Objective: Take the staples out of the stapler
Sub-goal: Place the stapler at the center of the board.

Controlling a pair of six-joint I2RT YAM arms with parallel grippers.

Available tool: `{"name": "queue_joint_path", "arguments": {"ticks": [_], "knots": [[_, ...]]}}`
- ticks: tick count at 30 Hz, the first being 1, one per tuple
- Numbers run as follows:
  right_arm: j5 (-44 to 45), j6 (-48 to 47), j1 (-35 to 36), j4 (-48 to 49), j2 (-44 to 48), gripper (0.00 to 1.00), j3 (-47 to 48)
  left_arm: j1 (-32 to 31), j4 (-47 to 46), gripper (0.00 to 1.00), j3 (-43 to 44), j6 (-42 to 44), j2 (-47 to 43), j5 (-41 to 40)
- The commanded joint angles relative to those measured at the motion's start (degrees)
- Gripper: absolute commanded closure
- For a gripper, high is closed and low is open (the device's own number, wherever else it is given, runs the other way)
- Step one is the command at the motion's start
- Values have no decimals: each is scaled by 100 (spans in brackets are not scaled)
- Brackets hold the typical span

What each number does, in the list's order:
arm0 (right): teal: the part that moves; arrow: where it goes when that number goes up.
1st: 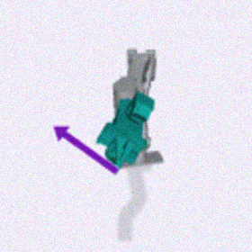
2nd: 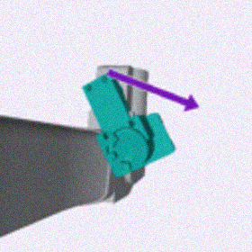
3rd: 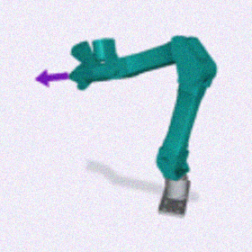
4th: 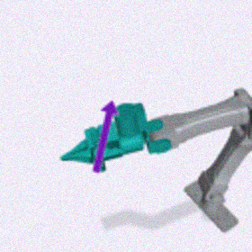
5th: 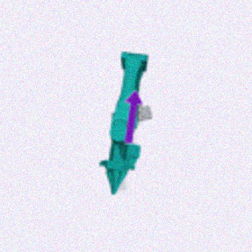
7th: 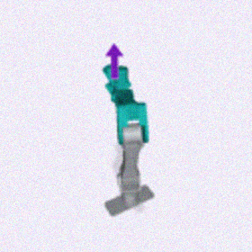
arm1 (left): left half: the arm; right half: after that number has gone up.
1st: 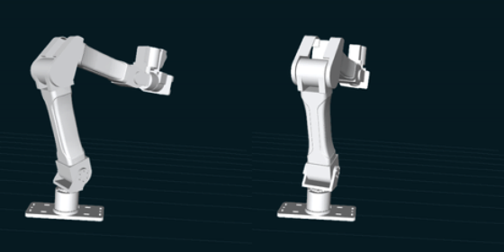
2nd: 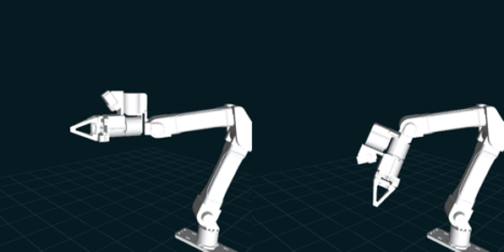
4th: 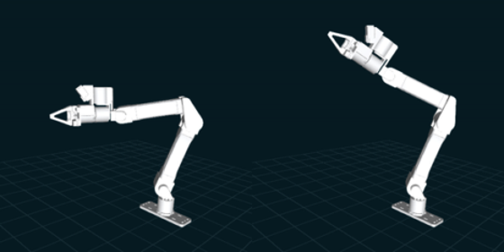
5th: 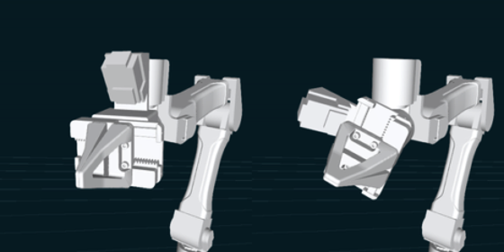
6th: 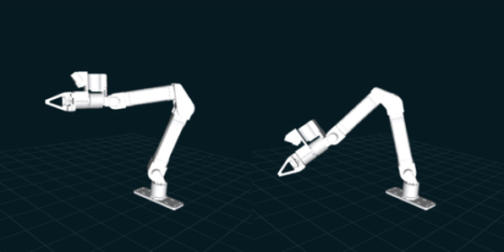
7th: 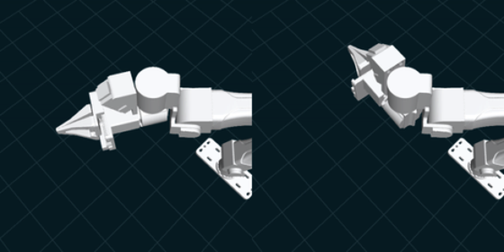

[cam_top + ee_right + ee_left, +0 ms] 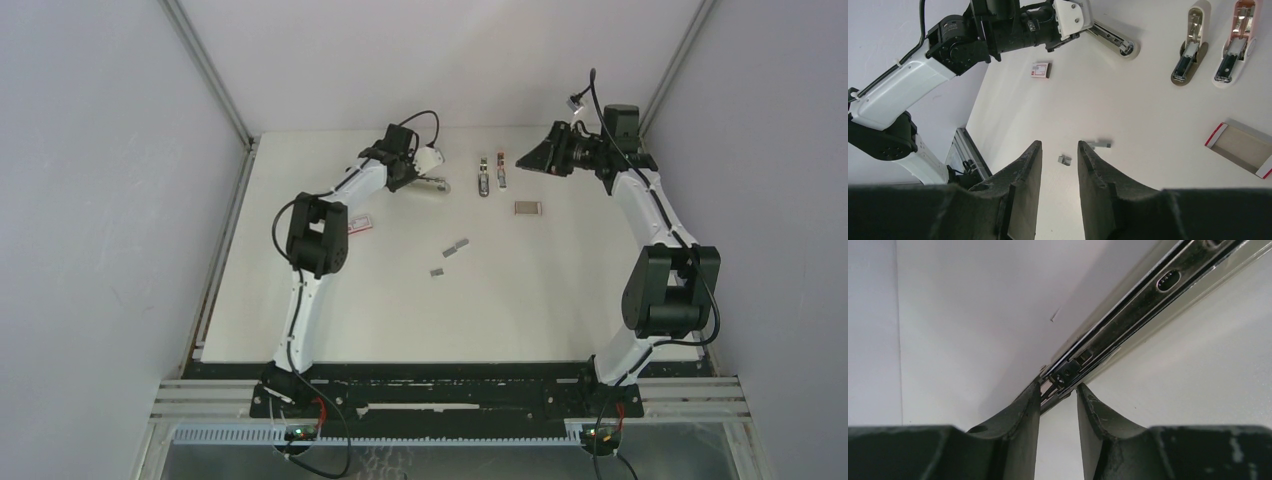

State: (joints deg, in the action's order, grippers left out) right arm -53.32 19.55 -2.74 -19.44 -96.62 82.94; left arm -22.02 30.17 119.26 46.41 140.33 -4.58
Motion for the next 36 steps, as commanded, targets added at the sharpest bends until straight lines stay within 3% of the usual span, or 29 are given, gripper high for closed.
{"name": "queue_joint_path", "arguments": {"ticks": [1,14,36], "knots": [[-109,60,-65,242,242,68,-23,-46,114,64,500,-203,109,-68],[-187,118,-120,270,192,67,-36,-203,501,71,615,-380,84,-53],[-170,137,-132,237,151,66,-38,-415,586,75,977,-711,323,-827]]}}
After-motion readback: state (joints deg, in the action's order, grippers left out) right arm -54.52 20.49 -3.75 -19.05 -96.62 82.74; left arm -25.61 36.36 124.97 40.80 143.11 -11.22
